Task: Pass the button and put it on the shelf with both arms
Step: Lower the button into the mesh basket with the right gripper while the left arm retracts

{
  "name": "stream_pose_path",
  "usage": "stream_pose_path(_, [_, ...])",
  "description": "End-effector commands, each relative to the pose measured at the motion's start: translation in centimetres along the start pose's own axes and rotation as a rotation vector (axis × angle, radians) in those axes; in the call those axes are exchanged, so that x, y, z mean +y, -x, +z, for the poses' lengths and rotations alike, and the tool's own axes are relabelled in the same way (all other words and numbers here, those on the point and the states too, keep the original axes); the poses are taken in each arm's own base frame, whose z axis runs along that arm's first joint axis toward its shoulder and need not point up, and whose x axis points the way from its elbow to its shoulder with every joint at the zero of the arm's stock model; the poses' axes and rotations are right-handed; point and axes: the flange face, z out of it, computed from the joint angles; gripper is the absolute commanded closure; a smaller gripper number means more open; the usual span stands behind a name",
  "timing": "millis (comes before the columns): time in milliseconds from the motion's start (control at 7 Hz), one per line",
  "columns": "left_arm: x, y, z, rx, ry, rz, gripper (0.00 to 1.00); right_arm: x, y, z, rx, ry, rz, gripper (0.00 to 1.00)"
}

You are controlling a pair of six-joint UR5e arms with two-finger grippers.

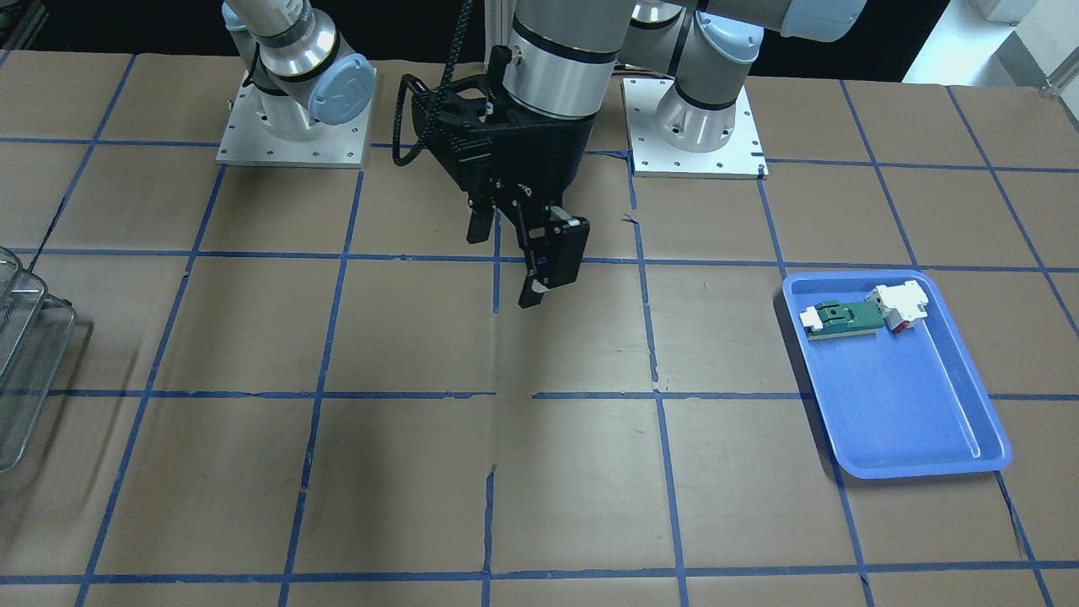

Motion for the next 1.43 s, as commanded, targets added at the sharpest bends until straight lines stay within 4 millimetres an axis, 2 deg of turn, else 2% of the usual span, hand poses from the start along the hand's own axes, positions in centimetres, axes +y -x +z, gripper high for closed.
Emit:
stream_pose_path(0, [4.3,4.6,-0.2,-0.033,0.140,-0.252,0.00,2.3,-0.1,1.0,-0.007,-0.008,0.025,1.00])
stream_pose_path(143, [6.9,6.8,-1.4,-0.027,0.180,-0.331,0.00,2.3,0.1,0.8,-0.009,0.001,0.032,1.00])
stream_pose_path(286, [9.6,8.6,-2.1,-0.011,0.228,-0.429,0.00,2.5,-0.2,1.7,-0.020,-0.010,0.029,0.73])
stream_pose_path(429, [11.7,9.8,-2.6,-0.018,0.243,-0.527,0.00,2.6,-0.3,2.0,-0.020,-0.022,0.040,0.37])
stream_pose_path(571, [13.0,9.8,-2.6,-0.021,0.253,-0.570,0.00,2.5,-0.2,1.8,-0.017,-0.019,0.044,0.24])
stream_pose_path(714, [13.8,8.9,-2.4,-0.008,0.271,-0.573,0.00,2.4,-0.1,1.5,-0.016,-0.011,0.043,0.23])
stream_pose_path(1000, [14.8,8.3,-2.3,-0.004,0.277,-0.581,0.00,1.7,0.0,1.1,-0.017,-0.014,0.079,0.22])
stream_pose_path(1143, [14.8,8.2,-2.4,-0.005,0.276,-0.581,0.00,-0.6,0.3,-0.3,-0.004,0.000,0.169,0.21])
stream_pose_path(1286, [14.8,8.2,-2.5,-0.006,0.274,-0.581,0.00,-6.3,0.5,-1.2,0.000,0.006,0.145,0.18])
